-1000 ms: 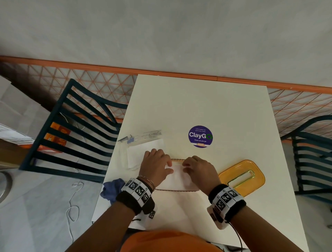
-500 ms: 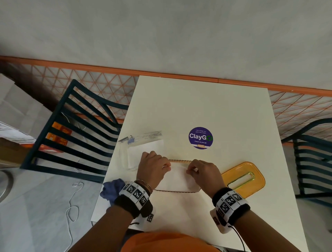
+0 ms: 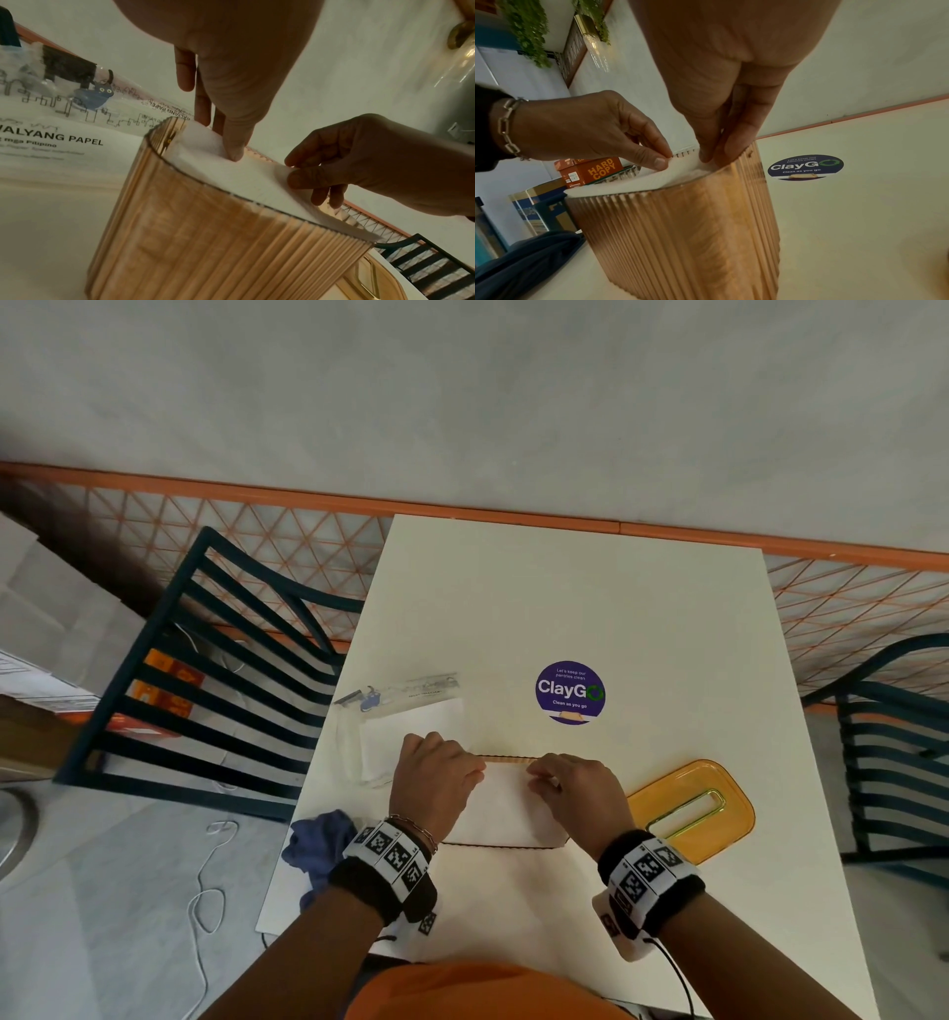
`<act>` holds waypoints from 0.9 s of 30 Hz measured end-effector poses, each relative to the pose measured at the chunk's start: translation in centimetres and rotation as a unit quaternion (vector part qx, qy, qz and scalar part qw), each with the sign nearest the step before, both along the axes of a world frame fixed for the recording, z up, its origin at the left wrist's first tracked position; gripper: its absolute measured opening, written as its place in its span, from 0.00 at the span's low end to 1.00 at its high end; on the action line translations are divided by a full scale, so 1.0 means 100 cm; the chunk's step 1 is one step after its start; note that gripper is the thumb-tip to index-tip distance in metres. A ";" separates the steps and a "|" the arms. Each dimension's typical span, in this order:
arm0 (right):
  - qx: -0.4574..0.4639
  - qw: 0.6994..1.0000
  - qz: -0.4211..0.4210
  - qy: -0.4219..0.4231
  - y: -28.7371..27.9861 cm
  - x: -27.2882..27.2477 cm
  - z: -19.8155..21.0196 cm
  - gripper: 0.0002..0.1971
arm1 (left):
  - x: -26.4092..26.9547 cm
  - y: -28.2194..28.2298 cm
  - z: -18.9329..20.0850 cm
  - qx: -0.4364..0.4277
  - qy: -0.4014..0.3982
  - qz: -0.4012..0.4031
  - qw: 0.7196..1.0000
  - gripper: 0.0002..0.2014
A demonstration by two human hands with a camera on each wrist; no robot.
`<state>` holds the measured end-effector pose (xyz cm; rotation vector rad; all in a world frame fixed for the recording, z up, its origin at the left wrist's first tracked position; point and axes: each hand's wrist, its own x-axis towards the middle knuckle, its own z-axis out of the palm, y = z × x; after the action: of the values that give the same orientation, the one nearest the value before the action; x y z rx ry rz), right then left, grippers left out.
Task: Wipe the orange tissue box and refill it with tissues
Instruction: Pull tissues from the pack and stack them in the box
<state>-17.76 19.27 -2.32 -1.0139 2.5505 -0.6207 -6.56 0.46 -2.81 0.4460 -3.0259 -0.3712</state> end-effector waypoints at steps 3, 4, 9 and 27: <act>-0.001 1.000 0.001 -0.002 0.000 -0.001 0.001 0.08 | 0.000 0.001 -0.001 0.007 0.008 0.005 1.000 0.04; -0.002 1.000 0.000 -0.001 0.000 -0.001 0.002 0.08 | 0.000 0.001 -0.002 0.008 0.011 0.005 1.000 0.05; -0.014 1.000 -0.004 0.001 0.001 -0.002 0.001 0.06 | 0.001 0.000 -0.004 -0.006 0.011 -0.001 1.000 0.03; -0.048 0.998 0.024 0.013 0.004 -0.002 -0.003 0.08 | 0.001 0.001 0.002 -0.009 0.001 0.005 1.000 0.05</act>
<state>-17.99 19.67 -2.67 -1.1197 2.5320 -0.7260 -6.45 0.57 -2.61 0.4578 -3.0217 -0.3432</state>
